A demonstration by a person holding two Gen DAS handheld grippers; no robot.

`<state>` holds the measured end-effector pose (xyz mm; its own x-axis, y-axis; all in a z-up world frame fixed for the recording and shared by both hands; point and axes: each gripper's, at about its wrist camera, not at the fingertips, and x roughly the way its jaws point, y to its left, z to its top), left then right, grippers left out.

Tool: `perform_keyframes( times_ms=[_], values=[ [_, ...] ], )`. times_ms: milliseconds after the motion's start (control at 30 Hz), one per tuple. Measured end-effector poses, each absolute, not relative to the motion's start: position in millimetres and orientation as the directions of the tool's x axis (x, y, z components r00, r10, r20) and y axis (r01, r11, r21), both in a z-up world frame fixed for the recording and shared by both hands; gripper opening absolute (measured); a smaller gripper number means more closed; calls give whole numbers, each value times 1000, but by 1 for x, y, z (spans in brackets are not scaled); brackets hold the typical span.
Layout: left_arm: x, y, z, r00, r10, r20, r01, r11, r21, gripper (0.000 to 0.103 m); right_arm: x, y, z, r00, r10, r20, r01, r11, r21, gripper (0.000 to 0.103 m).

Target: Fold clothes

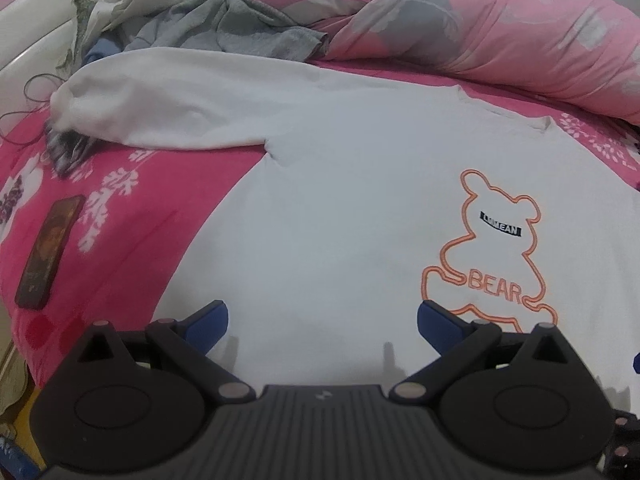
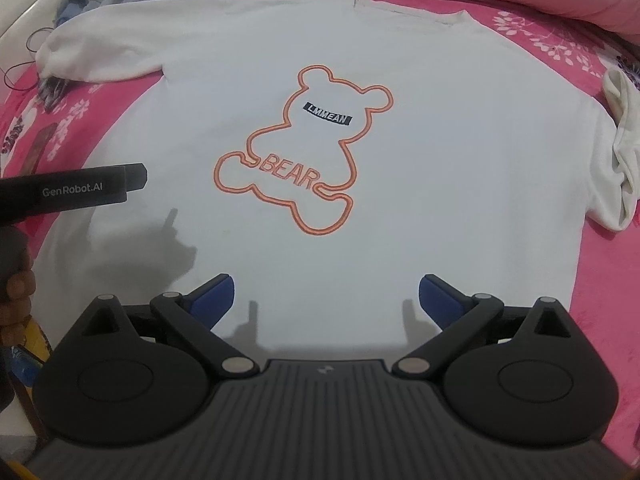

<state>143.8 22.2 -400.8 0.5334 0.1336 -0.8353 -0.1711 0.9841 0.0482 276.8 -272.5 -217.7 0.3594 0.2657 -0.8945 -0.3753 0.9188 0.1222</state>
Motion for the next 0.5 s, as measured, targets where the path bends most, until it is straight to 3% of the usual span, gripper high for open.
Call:
perform_keyframes(
  times_ms=[500],
  values=[
    [145,22,-403,537,88,-839,-179,984,-12,102,277,-278,-213,374,285,-883,-380,915,135,99]
  ],
)
